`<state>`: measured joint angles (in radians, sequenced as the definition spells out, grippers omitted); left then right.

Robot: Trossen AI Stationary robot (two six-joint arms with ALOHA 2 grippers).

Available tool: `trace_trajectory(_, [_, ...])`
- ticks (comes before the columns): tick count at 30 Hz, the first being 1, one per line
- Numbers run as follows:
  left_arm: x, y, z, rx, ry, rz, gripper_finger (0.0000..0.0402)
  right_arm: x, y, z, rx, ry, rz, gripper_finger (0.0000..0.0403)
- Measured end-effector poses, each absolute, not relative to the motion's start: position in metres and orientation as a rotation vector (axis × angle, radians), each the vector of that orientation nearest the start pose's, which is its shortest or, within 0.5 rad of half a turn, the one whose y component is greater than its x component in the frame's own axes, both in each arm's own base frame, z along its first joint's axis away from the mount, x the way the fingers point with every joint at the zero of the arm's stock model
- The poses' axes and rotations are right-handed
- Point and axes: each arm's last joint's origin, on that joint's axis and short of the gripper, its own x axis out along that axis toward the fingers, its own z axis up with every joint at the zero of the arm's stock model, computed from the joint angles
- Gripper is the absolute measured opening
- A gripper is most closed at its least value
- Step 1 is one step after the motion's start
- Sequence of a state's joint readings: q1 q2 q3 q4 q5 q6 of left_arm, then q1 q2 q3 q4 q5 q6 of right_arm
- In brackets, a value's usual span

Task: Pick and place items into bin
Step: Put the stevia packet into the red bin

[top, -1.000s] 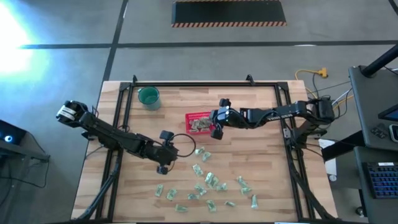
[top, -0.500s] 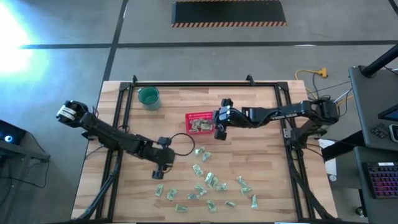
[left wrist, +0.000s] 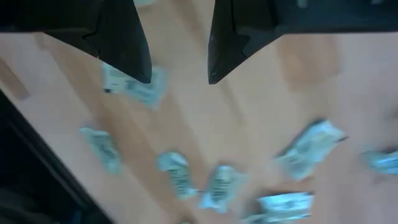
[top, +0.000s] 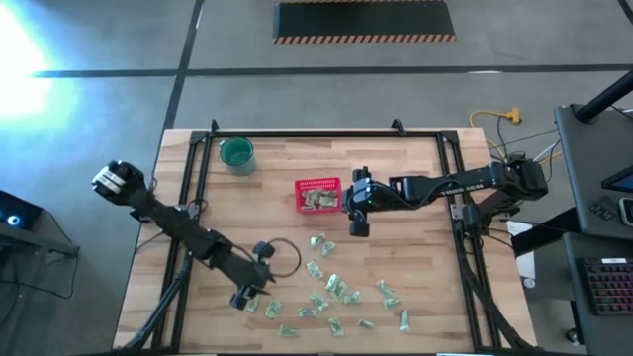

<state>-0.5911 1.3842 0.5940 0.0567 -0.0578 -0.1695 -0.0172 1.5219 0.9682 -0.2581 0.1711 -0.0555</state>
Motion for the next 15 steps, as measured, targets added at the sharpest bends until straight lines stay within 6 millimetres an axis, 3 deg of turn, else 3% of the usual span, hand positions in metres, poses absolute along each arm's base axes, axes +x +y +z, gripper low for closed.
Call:
trace_trajectory(7, [0.221,-0.158,0.141,0.096,0.758,-0.481,0.0141,0.313,-0.01,0.219,-0.112,0.816,-0.156,0.0123])
trace_trajectory(15, [0.227,-0.16,0.141,0.082,0.748,-0.473,0.0141,0.313,-0.008,0.219,-0.098,0.815,-0.157,0.0122])
